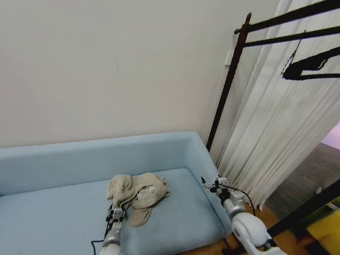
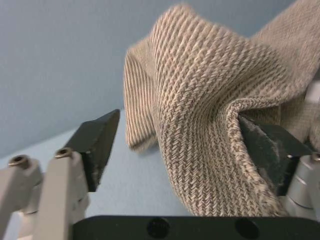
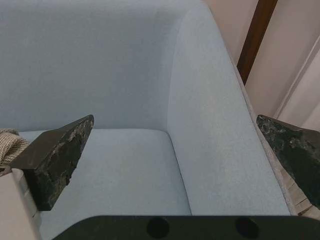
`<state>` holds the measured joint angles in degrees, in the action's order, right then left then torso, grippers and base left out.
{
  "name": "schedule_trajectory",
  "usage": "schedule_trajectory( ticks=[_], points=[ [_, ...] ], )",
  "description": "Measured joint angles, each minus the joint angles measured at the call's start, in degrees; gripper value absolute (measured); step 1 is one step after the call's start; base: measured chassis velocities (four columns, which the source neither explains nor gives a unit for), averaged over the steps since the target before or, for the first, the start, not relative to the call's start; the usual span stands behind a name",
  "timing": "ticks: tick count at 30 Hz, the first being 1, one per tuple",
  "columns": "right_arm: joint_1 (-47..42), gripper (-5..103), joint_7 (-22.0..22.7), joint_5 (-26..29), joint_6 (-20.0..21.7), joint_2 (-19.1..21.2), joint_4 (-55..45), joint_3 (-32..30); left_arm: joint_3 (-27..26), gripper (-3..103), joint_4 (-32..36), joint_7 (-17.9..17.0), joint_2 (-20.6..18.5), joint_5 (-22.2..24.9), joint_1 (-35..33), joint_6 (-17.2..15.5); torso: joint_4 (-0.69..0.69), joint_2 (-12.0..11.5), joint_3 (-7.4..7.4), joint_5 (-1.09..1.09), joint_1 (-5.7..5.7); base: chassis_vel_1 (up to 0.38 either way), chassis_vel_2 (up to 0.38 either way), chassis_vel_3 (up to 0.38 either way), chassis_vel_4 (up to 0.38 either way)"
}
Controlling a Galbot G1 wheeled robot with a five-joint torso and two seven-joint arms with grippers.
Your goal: Pick up the clothes from the sofa and hang them on the clothes hanger.
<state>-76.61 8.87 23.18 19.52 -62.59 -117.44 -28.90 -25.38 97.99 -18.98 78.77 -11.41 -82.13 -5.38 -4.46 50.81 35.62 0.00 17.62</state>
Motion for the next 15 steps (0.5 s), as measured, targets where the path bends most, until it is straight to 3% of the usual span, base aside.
schedule_trajectory(
  ticks=[1, 2, 3, 6, 11, 15],
  points=[
    [0.0, 100, 0.0, -0.1, 0.0, -0.1, 0.0, 0.0, -0.3, 83, 0.8, 0.9, -0.2, -0.9, -0.5, 1.7, 0.0, 0.0, 0.0, 0.0, 0.0, 0.0, 0.0, 0.0, 0.0],
    [0.0, 100, 0.0, -0.1, 0.0, -0.1, 0.0, 0.0, -0.3, 83, 0.8, 0.9, -0.2, -0.9, -0.5, 1.7, 0.0, 0.0, 0.0, 0.0, 0.0, 0.0, 0.0, 0.0, 0.0],
    [0.0, 100, -0.1, -0.3, -0.1, -0.3, 0.0, 0.0, -0.4, 83, 1.0, 1.8, -0.4, -1.7, -0.6, 3.7, 0.0, 0.0, 0.0, 0.0, 0.0, 0.0, 0.0, 0.0, 0.0],
    [-0.1, 100, -0.1, -0.7, -0.1, -0.7, 0.1, 0.1, -0.3, 97, 0.5, 3.3, -0.6, -3.9, -0.7, 7.2, 0.0, 0.0, 0.0, 0.0, 0.0, 0.0, 0.0, 0.0, 0.0],
    [-0.4, 100, -0.1, -0.8, -0.2, -0.9, 0.0, 0.1, 0.3, 100, 0.3, 3.2, -0.5, -4.9, -0.9, 8.1, 0.0, 0.0, 0.0, 0.0, 0.0, 0.0, 0.0, 0.0, 0.0],
    [-0.7, 100, -0.1, -0.8, -0.2, -0.6, 0.0, 0.0, 1.5, 100, -0.6, 5.4, -0.9, -4.9, -1.1, 6.8, 0.0, 0.0, 0.0, 0.0, 0.0, 0.0, 0.0, 0.0, 0.0]
  ],
)
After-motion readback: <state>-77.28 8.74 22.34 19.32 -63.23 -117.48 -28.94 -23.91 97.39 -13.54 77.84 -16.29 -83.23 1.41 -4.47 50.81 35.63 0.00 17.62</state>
